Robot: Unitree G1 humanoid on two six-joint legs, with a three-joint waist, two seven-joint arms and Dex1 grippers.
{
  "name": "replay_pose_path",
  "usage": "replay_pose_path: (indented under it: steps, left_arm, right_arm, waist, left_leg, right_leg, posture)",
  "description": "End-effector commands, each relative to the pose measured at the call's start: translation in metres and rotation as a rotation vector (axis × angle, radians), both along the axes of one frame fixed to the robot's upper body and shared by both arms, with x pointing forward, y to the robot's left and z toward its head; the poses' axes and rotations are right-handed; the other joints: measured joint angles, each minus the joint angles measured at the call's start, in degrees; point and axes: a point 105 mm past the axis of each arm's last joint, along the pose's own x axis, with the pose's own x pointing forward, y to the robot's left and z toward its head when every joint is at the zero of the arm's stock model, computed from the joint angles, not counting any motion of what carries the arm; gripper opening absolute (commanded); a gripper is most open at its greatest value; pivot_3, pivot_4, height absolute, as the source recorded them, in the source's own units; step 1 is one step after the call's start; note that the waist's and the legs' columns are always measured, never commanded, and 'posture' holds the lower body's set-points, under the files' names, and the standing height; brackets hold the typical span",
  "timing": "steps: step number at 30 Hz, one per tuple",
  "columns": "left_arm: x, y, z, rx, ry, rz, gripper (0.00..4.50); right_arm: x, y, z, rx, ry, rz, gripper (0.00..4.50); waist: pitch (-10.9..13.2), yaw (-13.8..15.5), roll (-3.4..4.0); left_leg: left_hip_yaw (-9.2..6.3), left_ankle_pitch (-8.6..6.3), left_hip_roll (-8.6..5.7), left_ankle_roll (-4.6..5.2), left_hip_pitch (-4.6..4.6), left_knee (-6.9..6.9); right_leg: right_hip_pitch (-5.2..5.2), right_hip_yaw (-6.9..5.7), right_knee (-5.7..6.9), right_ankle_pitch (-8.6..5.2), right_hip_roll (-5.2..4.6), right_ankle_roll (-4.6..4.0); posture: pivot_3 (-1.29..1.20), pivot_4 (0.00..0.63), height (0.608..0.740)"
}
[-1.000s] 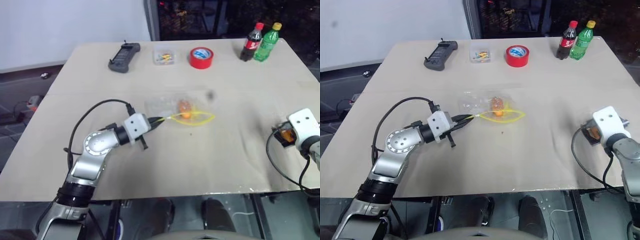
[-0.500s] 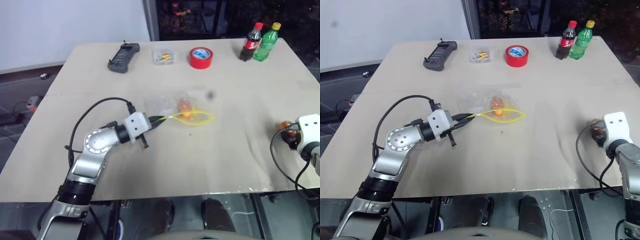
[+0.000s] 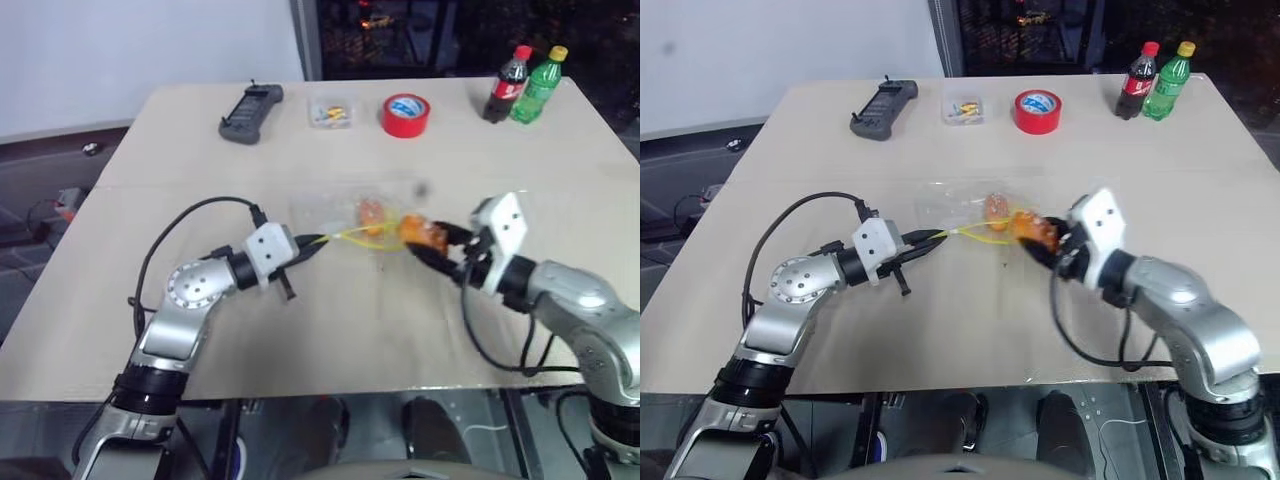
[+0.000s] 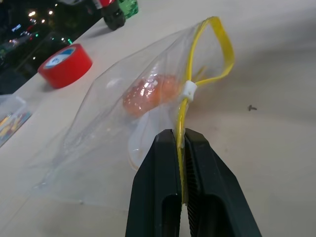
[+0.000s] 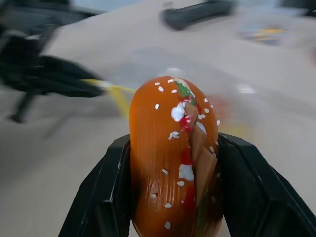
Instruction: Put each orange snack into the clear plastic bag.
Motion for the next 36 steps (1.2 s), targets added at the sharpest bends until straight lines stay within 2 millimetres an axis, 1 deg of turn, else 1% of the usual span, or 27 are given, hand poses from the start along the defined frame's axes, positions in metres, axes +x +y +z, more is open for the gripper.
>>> replay_pose_path:
  steps: [1, 8, 13, 17, 19, 21, 23, 26, 28, 30, 32, 34, 36]
  left_arm:
    - [-0.005, 0.001, 0.017, -0.018, -0.057, -0.001, 0.0]
    - [-0.016, -0.002, 0.015, -0.004, -0.05, -0.032, 0.0]
    - [-0.023, -0.005, 0.009, 0.038, -0.037, -0.085, 0.0]
    - [-0.024, -0.005, 0.006, 0.055, -0.033, -0.095, 0.0]
    - [-0.024, -0.005, 0.006, 0.054, -0.031, -0.091, 0.0]
    - [-0.023, -0.003, 0.004, 0.06, -0.03, -0.081, 0.0]
    - [-0.023, -0.002, 0.004, 0.06, -0.03, -0.069, 0.0]
    - [-0.023, 0.0, 0.004, 0.05, -0.024, -0.052, 0.0]
    - [-0.023, 0.002, 0.003, 0.034, -0.015, -0.036, 0.0]
    - [-0.023, 0.003, 0.003, 0.025, -0.01, -0.024, 0.0]
    - [-0.021, 0.008, 0.003, 0.006, 0.004, 0.012, 0.0]
    - [-0.017, 0.014, 0.003, -0.026, 0.025, 0.06, 0.0]
    - [-0.014, 0.018, 0.004, -0.045, 0.036, 0.088, 0.0]
  right_arm:
    - [0.001, 0.008, 0.001, -0.018, -0.02, 0.024, 2.39]
    - [0.027, 0.016, -0.019, -0.048, 0.021, -0.002, 2.39]
    - [0.044, 0.03, -0.022, -0.016, 0.03, 0.008, 2.39]
    - [0.059, 0.044, -0.023, 0.074, 0.078, -0.01, 2.39]
    - [0.059, 0.056, -0.023, 0.096, 0.076, 0.029, 2.39]
    - [0.055, 0.067, -0.019, 0.117, 0.052, 0.091, 2.39]
    - [0.051, 0.075, -0.017, 0.127, 0.043, 0.134, 2.39]
    - [0.058, 0.087, -0.021, 0.089, 0.015, 0.145, 2.39]
    - [0.059, 0.09, -0.022, 0.063, -0.017, 0.156, 2.9]
    - [0.059, 0.091, -0.021, 0.063, -0.031, 0.159, 3.58]
    - [0.06, 0.081, -0.017, 0.008, -0.109, 0.125, 4.48]
    - [0.052, 0.065, -0.01, -0.021, -0.164, 0.135, 4.48]
    - [0.038, 0.052, -0.002, -0.042, -0.216, 0.176, 4.48]
  waist:
    - [0.0, -0.07, 0.0]
    - [0.0, -0.5, 0.02]
    - [0.0, -0.54, 0.02]
    - [0.0, -0.66, 0.02]
    - [0.0, -0.66, 0.03]
    - [0.01, -0.64, 0.03]
    - [0.01, -0.67, 0.03]
    - [0.0, -0.89, 0.04]
    - [0.0, -0.99, 0.05]
    - [0.0, -1.05, 0.05]
    - [0.01, -1.1, 0.06]
    - [0.01, -0.92, 0.06]
    - [0.01, -0.54, 0.06]
  left_leg:
    - [-0.01, 0.0, 0.0, 0.0, 0.0, 0.0]
    - [0.03, 0.0, 0.08, -0.01, 0.07, -0.01]
    - [0.03, 0.0, 0.08, -0.01, 0.07, -0.02]
    - [0.04, 0.0, 0.08, -0.01, 0.07, -0.02]
    - [0.03, 0.01, 0.09, -0.02, 0.07, -0.03]
    - [0.03, 0.0, 0.08, -0.02, 0.07, -0.03]
    - [0.04, 0.01, 0.08, -0.02, 0.06, -0.03]
    - [0.03, 0.01, 0.08, -0.02, 0.07, -0.03]
    - [0.04, 0.01, 0.09, -0.02, 0.1, -0.03]
    - [0.03, 0.01, 0.1, -0.03, 0.11, -0.03]
    - [0.03, 0.01, 0.1, -0.03, 0.1, -0.04]
    - [0.03, 0.01, 0.09, -0.03, 0.1, -0.04]
    - [0.0, 0.0, 0.08, -0.02, 0.08, -0.04]
  right_leg:
    - [0.0, -0.01, 0.01, 0.0, 0.01, 0.0]
    - [-0.01, 0.02, 0.08, 0.0, 0.1, 0.0]
    - [-0.02, 0.03, 0.07, 0.0, 0.1, 0.0]
    - [-0.02, 0.04, 0.07, 0.0, 0.12, -0.01]
    - [-0.03, 0.04, 0.08, 0.0, 0.13, -0.01]
    - [-0.04, 0.04, 0.07, 0.0, 0.12, -0.01]
    - [-0.04, 0.05, 0.05, 0.0, 0.12, -0.01]
    - [-0.04, 0.05, 0.07, 0.0, 0.14, -0.01]
    - [-0.05, 0.06, 0.12, 0.0, 0.16, -0.01]
    - [-0.05, 0.06, 0.11, 0.0, 0.18, -0.01]
    - [-0.05, 0.06, 0.11, 0.0, 0.17, -0.01]
    - [-0.05, 0.06, 0.09, 0.0, 0.17, -0.01]
    - [-0.05, 0.05, 0.05, 0.0, 0.16, -0.01]
  posture:
    - [0.0, 0.15, 0.74]
    - [0.0, 0.15, 0.74]
    - [0.0, 0.15, 0.74]
    - [0.0, 0.15, 0.74]
    - [0.0, 0.15, 0.74]
    - [0.0, 0.15, 0.74]
    - [0.0, 0.15, 0.74]
    - [0.0, 0.15, 0.74]
    - [0.0, 0.15, 0.74]
    - [0.0, 0.15, 0.74]
    - [0.0, 0.15, 0.74]
    - [0.0, 0.15, 0.74]
    - [0.0, 0.15, 0.74]
